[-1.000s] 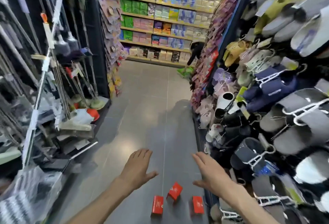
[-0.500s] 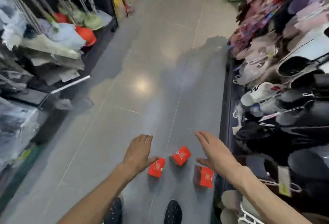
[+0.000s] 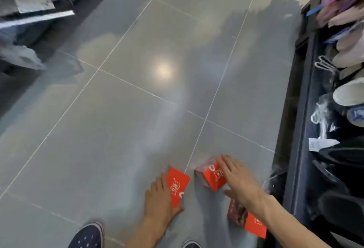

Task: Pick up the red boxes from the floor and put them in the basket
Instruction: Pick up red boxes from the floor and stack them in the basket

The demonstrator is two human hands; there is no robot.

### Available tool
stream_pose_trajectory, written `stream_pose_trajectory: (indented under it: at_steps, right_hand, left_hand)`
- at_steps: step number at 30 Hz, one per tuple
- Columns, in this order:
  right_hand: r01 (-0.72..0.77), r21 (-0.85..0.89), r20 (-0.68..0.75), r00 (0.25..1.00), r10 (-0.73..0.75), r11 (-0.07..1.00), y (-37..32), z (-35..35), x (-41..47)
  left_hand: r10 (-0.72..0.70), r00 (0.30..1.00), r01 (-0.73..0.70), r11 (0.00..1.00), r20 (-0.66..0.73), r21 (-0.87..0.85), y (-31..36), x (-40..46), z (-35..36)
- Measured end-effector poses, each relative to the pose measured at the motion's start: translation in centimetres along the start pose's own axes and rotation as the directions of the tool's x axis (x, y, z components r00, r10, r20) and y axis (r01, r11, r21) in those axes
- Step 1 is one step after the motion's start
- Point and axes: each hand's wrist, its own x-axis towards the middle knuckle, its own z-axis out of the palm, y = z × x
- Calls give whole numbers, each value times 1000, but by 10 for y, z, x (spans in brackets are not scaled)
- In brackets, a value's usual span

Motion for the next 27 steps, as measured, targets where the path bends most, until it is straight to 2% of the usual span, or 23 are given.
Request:
stream_pose_trajectory:
  at_steps: [3,8,12,16,22,27]
  right_hand:
    - [-11,-11,-3,1000,11,1000,0,23,11]
    - [-37,-26,22,999,38,999,-5,10,1]
    - [-57,-39,13,998,58,998,-3,4,7]
    - [17,-75,-18,1000,-19,997,3,27,32]
    - [13,-193,13,1000,-11,981,2,72,46]
    - [-64,-8,-28,998,63,998,-5,20,28]
  left_hand:
    - [-41,999,41,993,2,-108,5,3,8]
    - [-70,997,72,985,23,-156,0,-6,-21]
    - [119,990,-130,980,-79,-149,-21,-7,-61]
    - [235,967,-244,964,-99,-101,-39,4,-97]
    - [278,946,-299,947,-166,-118,-60,16,-113]
    - [270,941,-303,941,-206,-150,-62,-1,-152]
